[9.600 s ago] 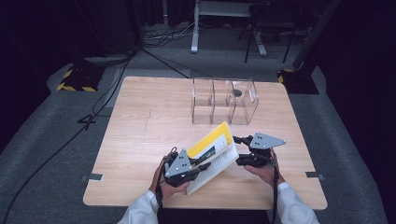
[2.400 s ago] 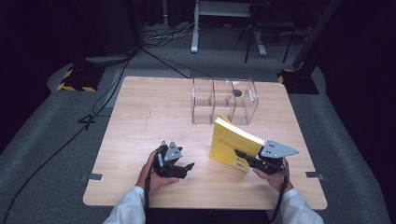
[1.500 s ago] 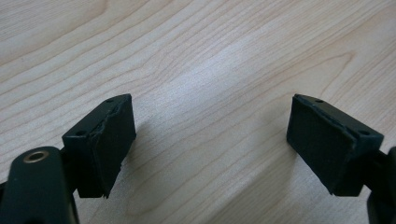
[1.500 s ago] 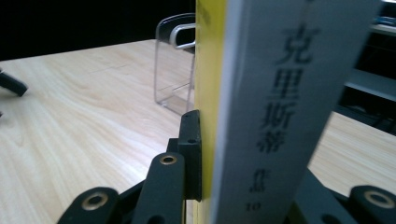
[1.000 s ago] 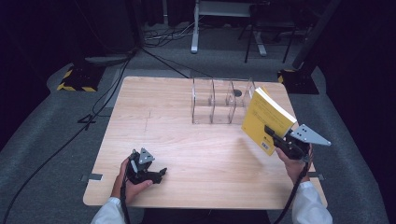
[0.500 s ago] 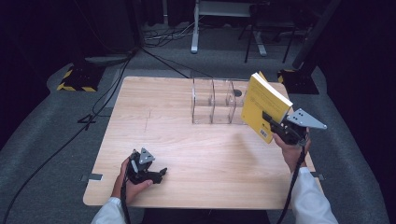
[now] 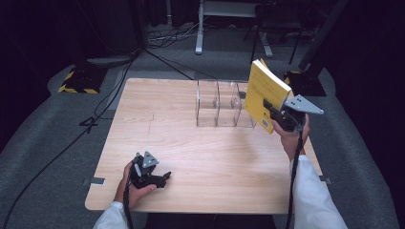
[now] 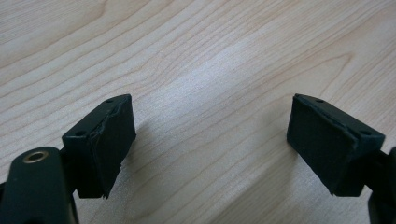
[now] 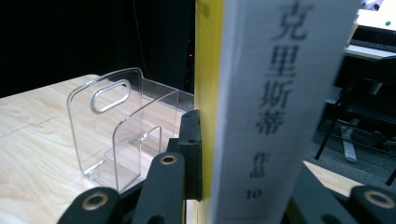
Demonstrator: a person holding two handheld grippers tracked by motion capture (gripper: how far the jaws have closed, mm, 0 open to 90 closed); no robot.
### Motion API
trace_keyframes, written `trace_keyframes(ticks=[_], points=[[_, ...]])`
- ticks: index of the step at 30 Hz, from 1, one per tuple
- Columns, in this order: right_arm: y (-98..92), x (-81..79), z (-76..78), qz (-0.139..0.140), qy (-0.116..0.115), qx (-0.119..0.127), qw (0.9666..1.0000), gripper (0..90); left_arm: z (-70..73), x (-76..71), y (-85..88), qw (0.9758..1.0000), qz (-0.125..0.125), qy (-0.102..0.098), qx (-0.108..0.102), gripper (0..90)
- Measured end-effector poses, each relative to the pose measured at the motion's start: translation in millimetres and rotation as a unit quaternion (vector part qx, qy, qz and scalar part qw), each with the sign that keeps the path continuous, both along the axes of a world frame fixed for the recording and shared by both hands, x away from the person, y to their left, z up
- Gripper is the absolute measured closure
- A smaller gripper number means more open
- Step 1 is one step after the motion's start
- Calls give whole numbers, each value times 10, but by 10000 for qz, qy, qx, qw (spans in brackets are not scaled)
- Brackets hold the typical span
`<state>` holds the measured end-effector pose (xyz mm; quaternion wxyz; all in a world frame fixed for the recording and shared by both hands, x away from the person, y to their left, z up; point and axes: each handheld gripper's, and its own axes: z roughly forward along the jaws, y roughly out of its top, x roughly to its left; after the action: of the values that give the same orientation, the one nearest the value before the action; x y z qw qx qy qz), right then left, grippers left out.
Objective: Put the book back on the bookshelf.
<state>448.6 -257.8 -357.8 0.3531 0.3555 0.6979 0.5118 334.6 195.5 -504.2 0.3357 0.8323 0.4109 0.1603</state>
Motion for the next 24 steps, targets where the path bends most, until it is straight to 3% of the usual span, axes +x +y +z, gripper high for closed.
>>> trace_keyframes(ticks=[11, 17, 24], points=[[180, 300, 19, -182, 31, 29, 9998, 762, -2, -6, -21, 10000, 46, -14, -3, 164], [272, 414, -45, -284, 67, -88, 9995, 763, -6, -17, -33, 10000, 6, 14, -49, 162], [285, 534, -118, -487, 176, 106, 9986, 763, -3, -18, -34, 9999, -140, -39, 7, 165]])
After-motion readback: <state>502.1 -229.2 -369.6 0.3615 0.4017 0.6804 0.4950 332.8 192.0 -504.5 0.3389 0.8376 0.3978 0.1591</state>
